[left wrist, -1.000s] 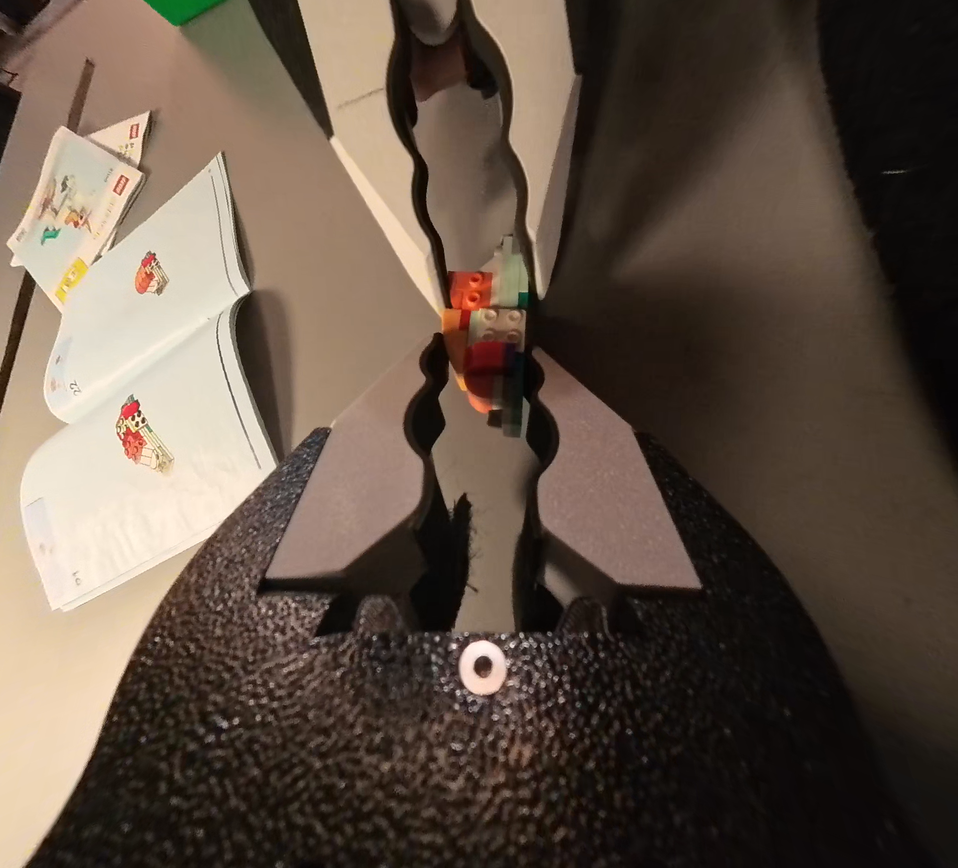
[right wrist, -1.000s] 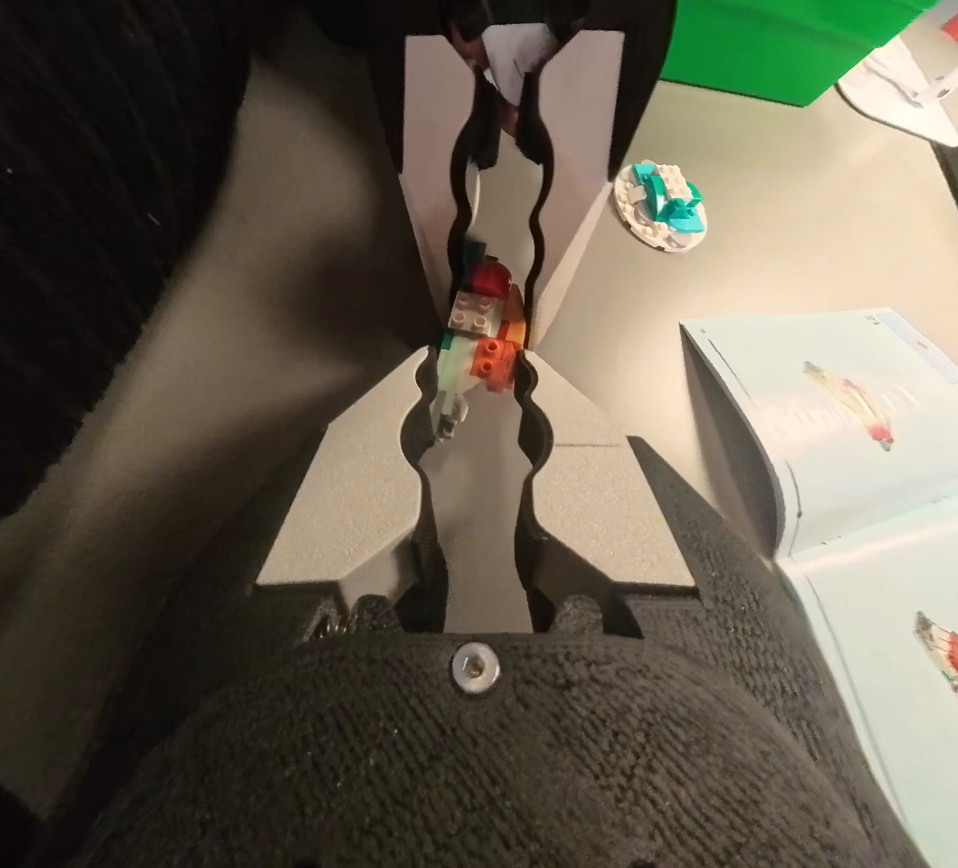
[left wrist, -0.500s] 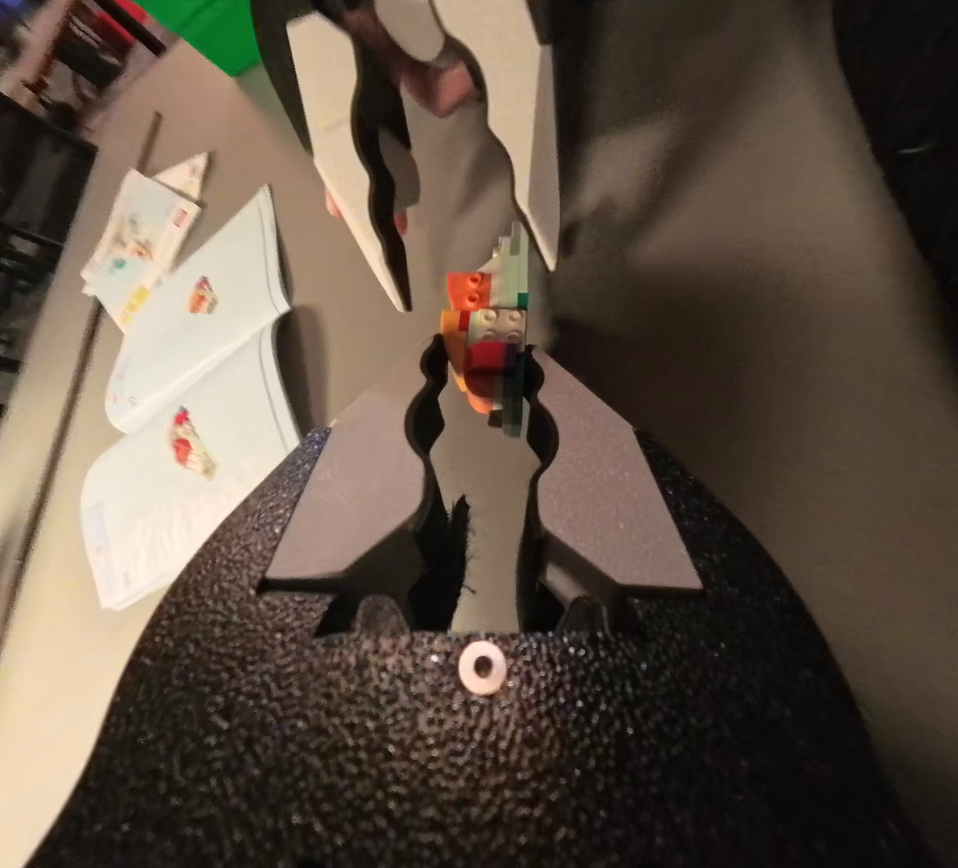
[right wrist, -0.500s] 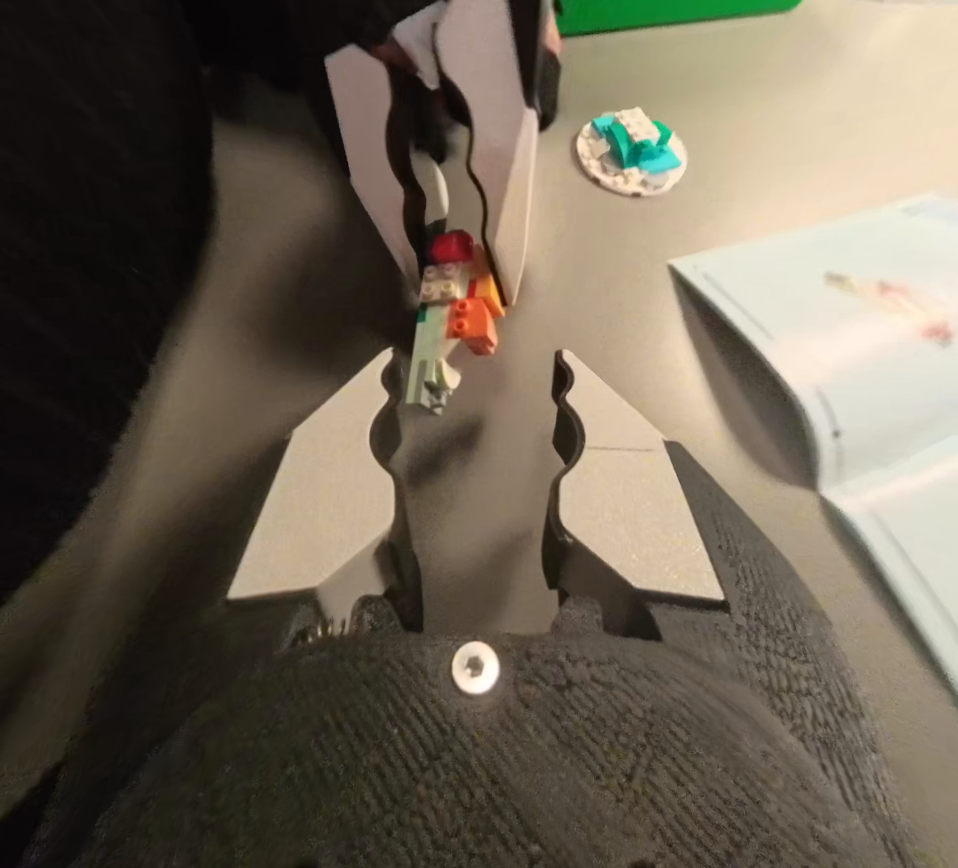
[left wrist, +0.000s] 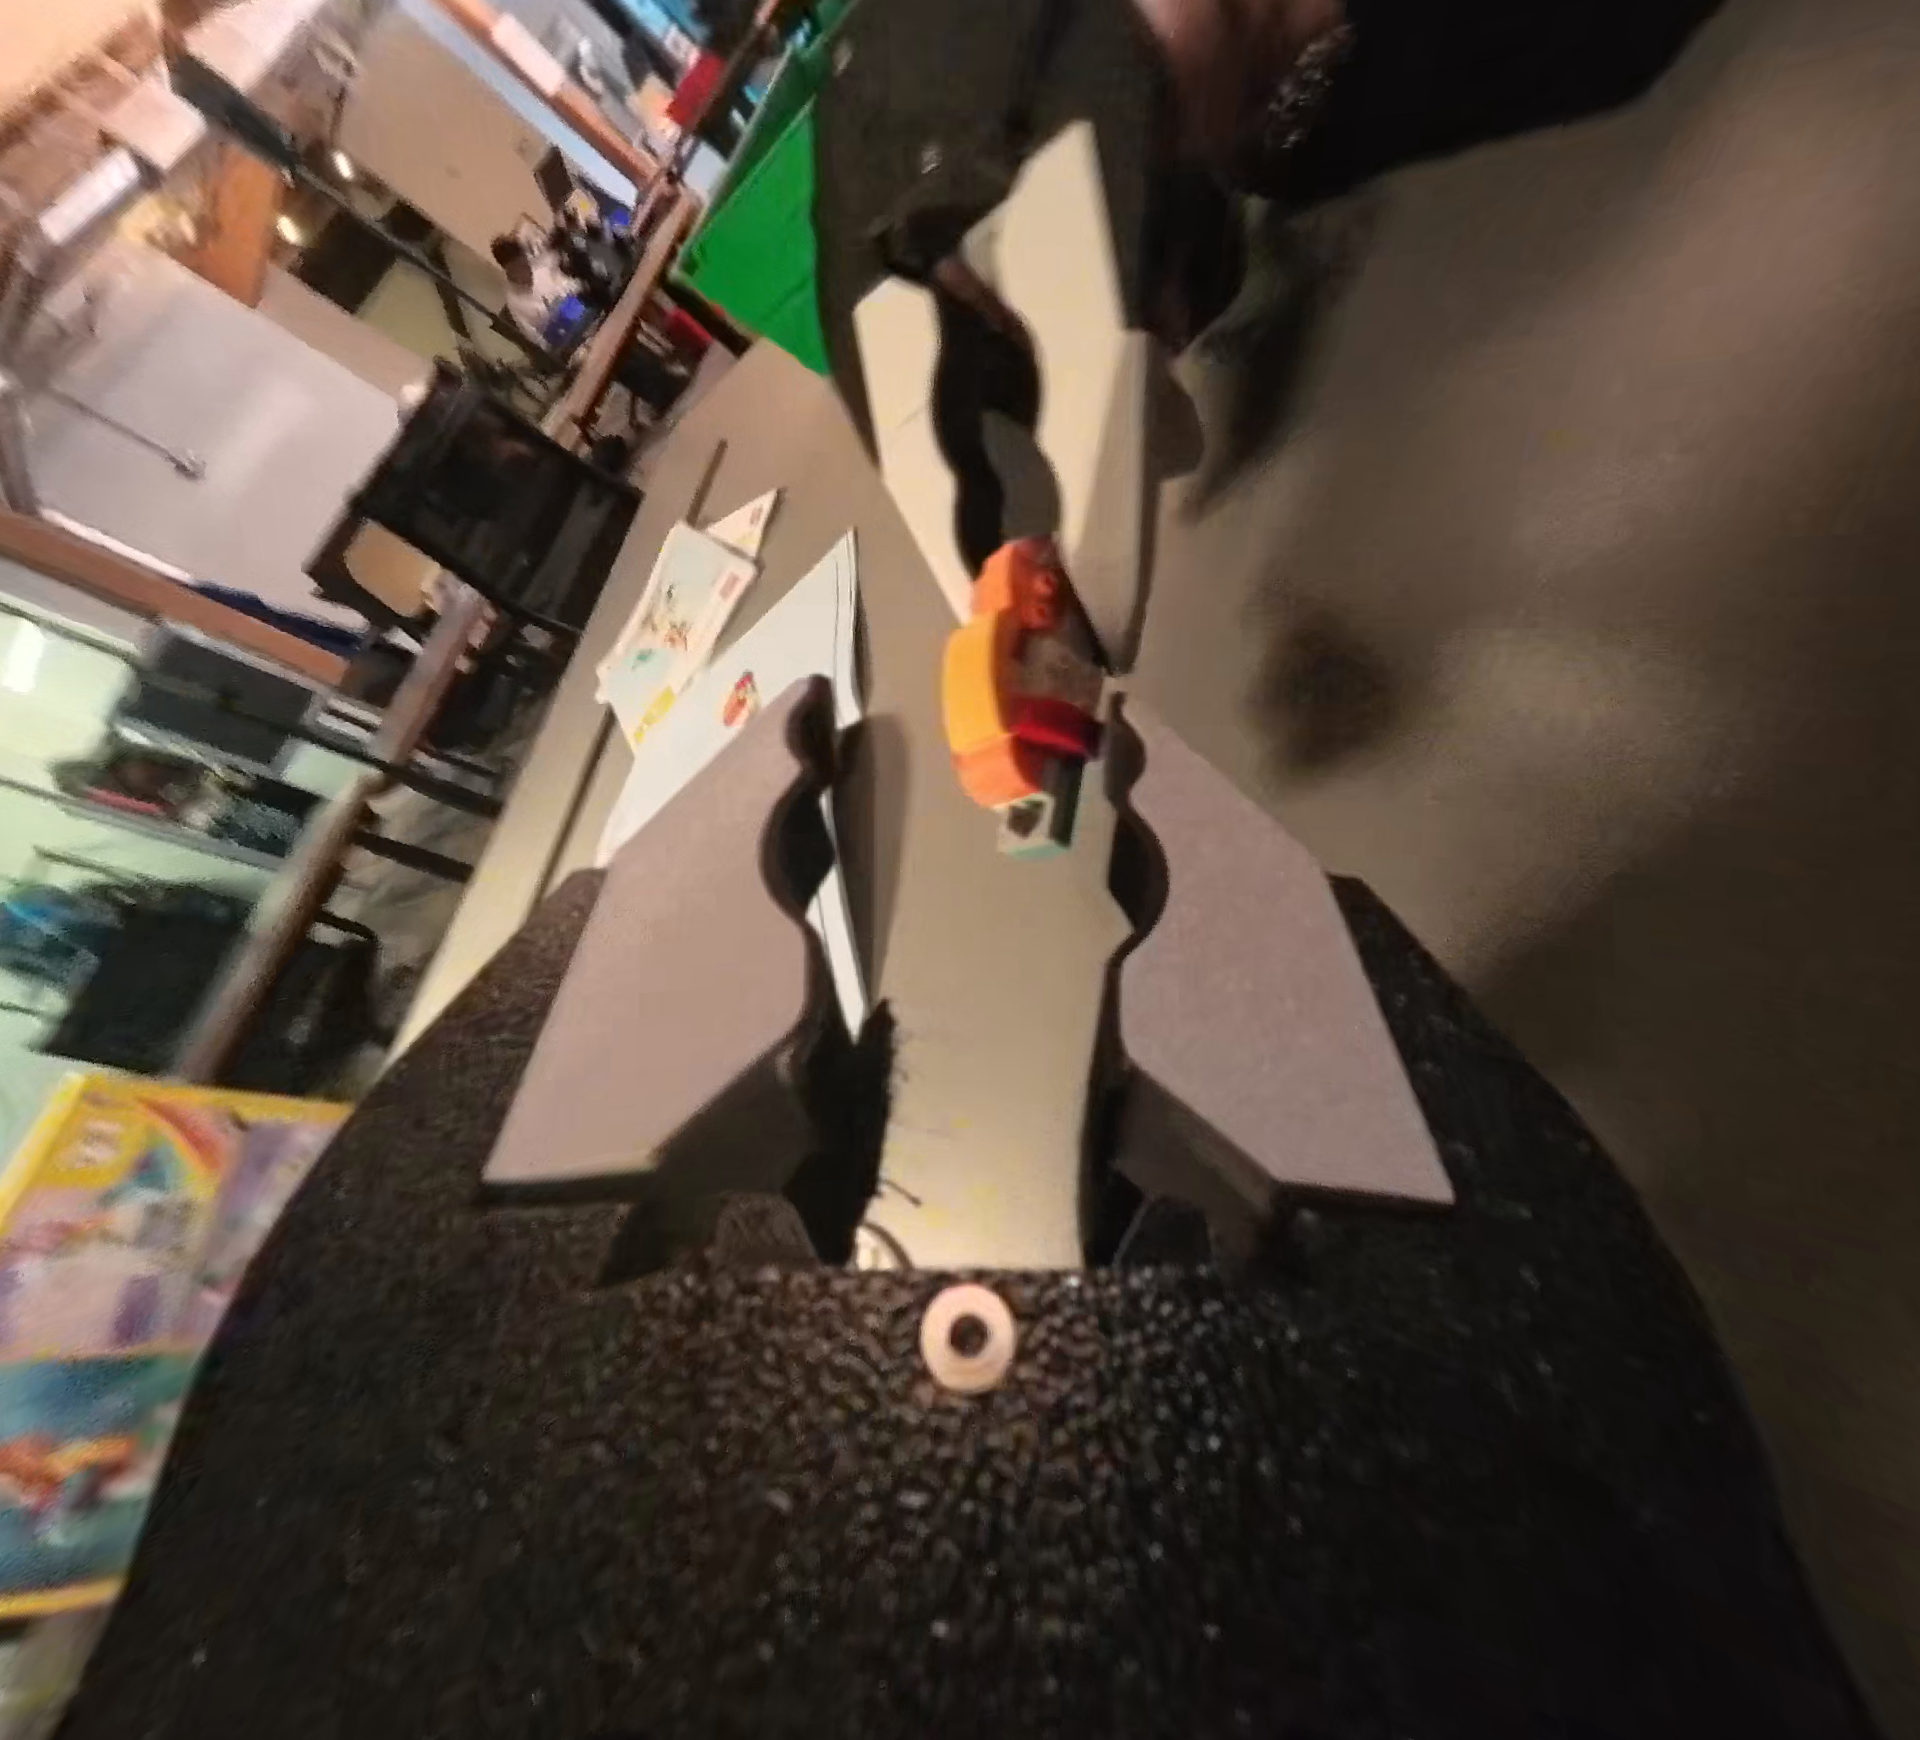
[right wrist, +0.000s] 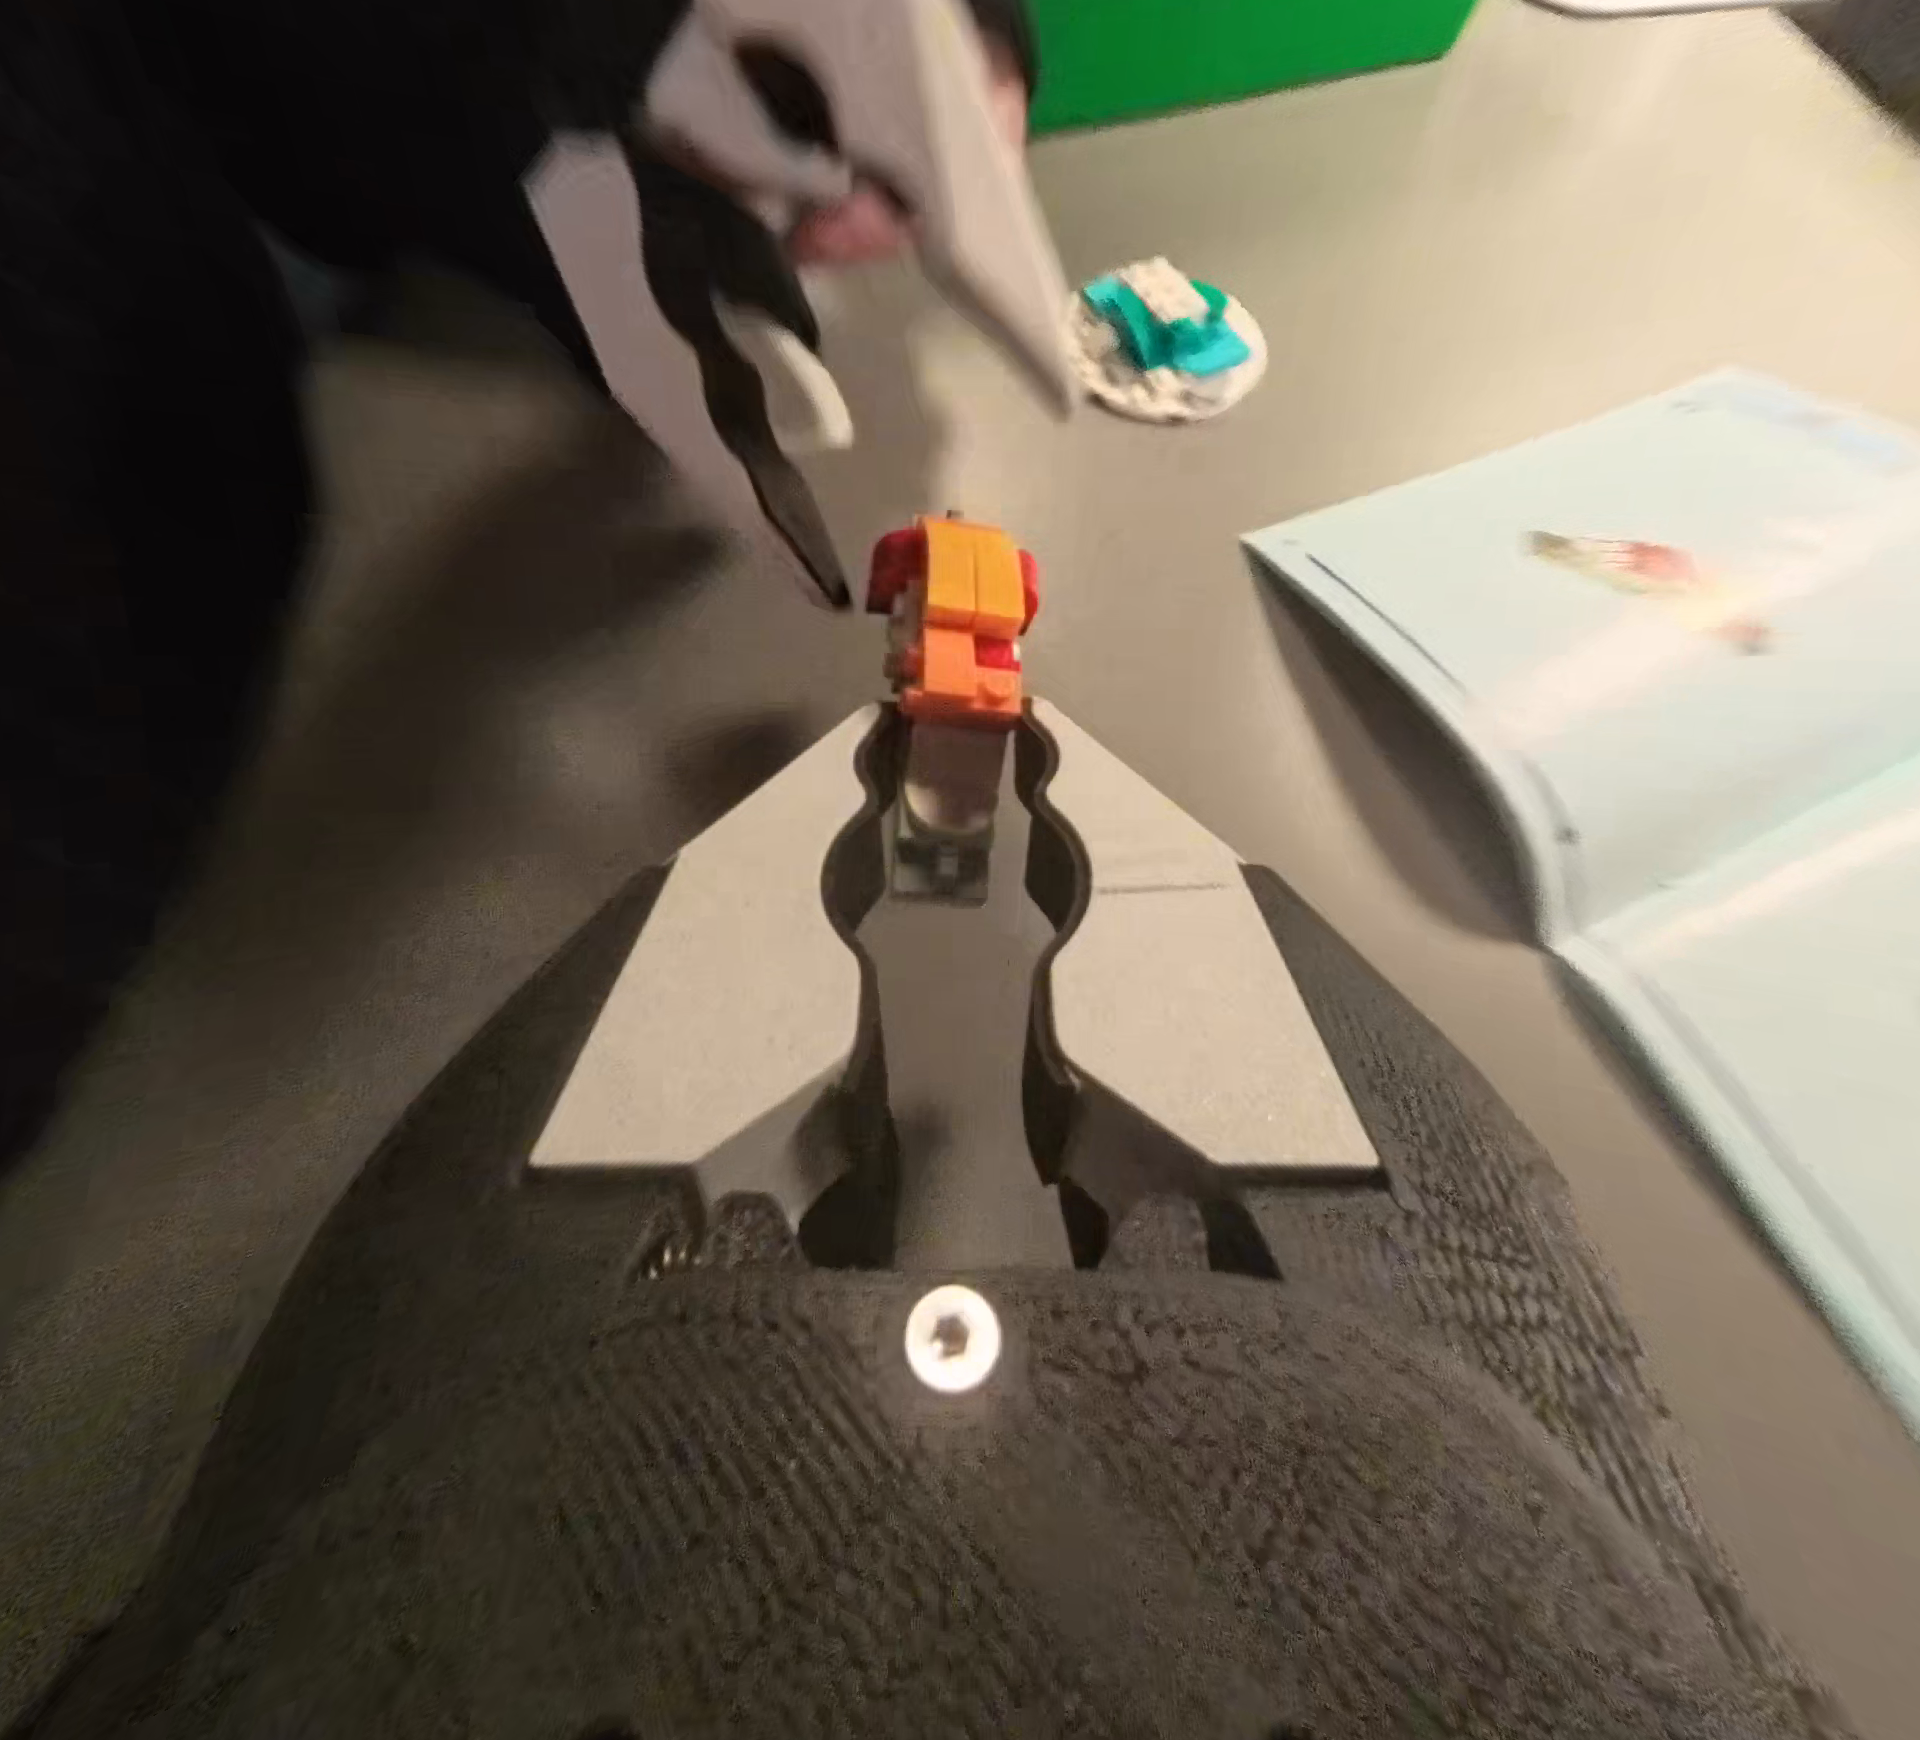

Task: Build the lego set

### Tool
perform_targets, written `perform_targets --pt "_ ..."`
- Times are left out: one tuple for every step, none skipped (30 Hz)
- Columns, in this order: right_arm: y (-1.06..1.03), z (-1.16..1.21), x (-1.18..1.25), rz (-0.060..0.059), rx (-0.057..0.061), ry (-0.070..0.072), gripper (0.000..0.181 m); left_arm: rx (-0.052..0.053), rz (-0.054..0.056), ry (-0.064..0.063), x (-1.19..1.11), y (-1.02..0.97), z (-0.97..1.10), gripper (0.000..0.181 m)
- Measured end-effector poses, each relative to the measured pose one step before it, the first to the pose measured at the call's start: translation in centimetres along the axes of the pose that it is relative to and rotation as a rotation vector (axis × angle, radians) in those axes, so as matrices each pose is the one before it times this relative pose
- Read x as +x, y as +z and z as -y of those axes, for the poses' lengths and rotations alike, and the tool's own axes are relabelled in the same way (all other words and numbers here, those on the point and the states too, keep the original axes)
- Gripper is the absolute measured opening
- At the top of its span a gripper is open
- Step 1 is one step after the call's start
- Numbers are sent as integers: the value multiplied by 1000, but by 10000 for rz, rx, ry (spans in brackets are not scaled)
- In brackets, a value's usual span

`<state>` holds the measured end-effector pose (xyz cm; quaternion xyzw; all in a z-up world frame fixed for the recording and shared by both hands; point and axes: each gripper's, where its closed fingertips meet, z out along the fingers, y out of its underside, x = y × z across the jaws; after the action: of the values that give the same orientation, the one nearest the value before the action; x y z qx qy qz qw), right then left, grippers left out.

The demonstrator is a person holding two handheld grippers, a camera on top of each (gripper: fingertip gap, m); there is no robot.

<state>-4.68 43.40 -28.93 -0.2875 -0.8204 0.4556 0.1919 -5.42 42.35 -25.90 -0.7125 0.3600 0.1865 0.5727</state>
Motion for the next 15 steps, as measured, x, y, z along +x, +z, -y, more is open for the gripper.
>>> perform_targets --pt "-7 -726 487 -500 -543 -687 20 -76 28 -647 -546 -72 -341 59" --pt "107 -620 252 -339 -452 -479 20 -3 119 -607 -667 -89 -220 65" --pt "165 -512 32 -162 -346 -266 21 47 26 -554 -469 -110 -128 68" --pt "190 -317 11 -119 -190 -154 21 88 -28 -523 -330 -80 -68 72" --pt "189 -257 -31 -70 -128 -92 21 76 -73 -492 -210 -32 -81 75" --pt "168 -178 -30 -48 -84 -43 22 -8 -48 -442 -220 31 -199 80" --pt "51 71 5 -34 72 20 22 -77 -3 -363 -240 62 -278 85" --pt "-73 6 46 -1 8 74 27 -52 34 -276 -258 30 -209 87" --pt "-198 -74 215 -19 -30 84 39 17 45 -219 -235 -28 -77 88" --pt "-300 -282 171 58 -105 90 47 85 34 -233 -203 -63 82 89" --pt "-338 -367 -37 223 -124 196 50 182 12 -246 -135 -124 280 89" --pt "-308 -401 -329 415 -132 303 49 251 -24 -222 -77 -155 442 90" --pt "-294 -371 -690 608 -141 322 47 259 -18 -184 -64 -158 468 91" --pt "-210 -314 -689 531 -146 256 47 228 7 -145 -90 -152 387 91" --pt "-129 -200 -687 417 -112 88 44 185 41 -121 -153 -123 303 91"
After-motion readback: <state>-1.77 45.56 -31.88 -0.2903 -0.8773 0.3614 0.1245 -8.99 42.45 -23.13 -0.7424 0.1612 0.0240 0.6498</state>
